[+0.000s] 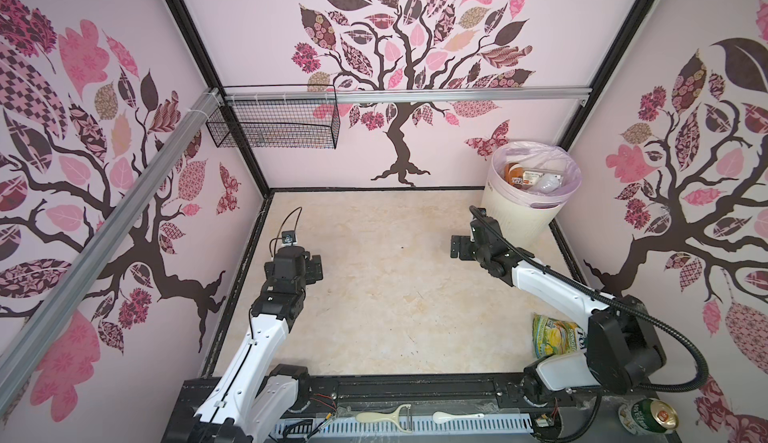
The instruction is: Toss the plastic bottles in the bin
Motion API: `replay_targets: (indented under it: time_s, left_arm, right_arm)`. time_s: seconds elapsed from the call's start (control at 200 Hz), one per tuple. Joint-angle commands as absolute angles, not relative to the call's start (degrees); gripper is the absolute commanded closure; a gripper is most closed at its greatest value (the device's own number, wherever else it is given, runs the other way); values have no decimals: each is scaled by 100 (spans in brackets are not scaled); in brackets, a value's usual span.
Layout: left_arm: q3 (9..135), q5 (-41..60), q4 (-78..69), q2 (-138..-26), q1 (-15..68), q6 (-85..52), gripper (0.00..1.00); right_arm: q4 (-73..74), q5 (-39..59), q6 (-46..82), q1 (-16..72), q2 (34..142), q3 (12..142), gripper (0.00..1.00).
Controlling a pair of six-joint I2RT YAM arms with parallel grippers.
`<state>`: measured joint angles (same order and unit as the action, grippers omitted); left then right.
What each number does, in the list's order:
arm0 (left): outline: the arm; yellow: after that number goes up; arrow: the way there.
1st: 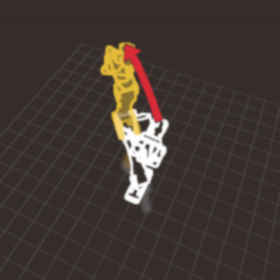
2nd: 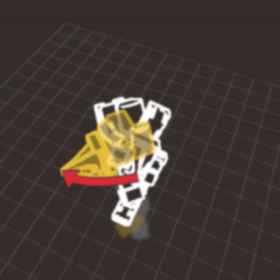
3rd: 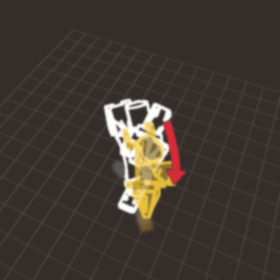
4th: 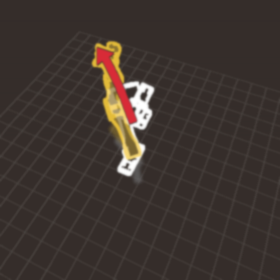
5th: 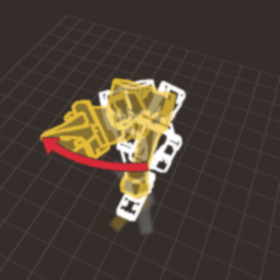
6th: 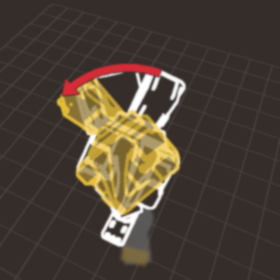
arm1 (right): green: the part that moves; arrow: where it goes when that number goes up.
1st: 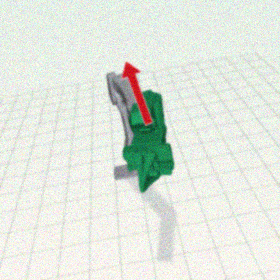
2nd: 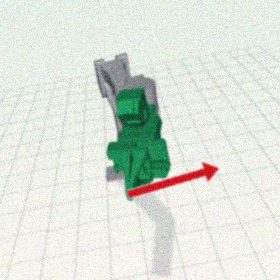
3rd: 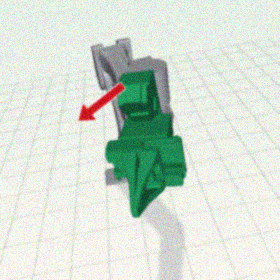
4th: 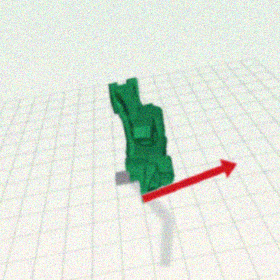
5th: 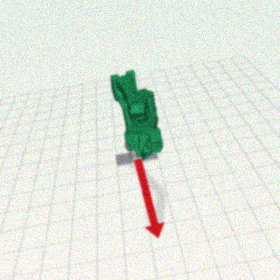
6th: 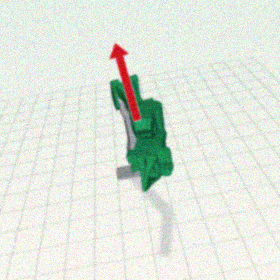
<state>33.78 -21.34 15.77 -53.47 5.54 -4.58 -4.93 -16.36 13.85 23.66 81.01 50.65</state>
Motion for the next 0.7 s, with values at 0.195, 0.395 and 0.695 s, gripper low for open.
replay_targets:
  time_s: [0.195,0.395,0.695]
  left_arm:
    - [2266,-1898,-1836,-6441,149,-550,2]
    - [2092,-1707,-2635,-7051,53,-1063,2]
    - [2647,-1439,-3229,-8065,32,-665,2]
  right_arm:
    - [772,-3050,490,1654,7731,4147,1]
    - [2353,-2814,79,1458,8107,3485,0]
    - [4193,-2532,225,912,8968,3003,0]
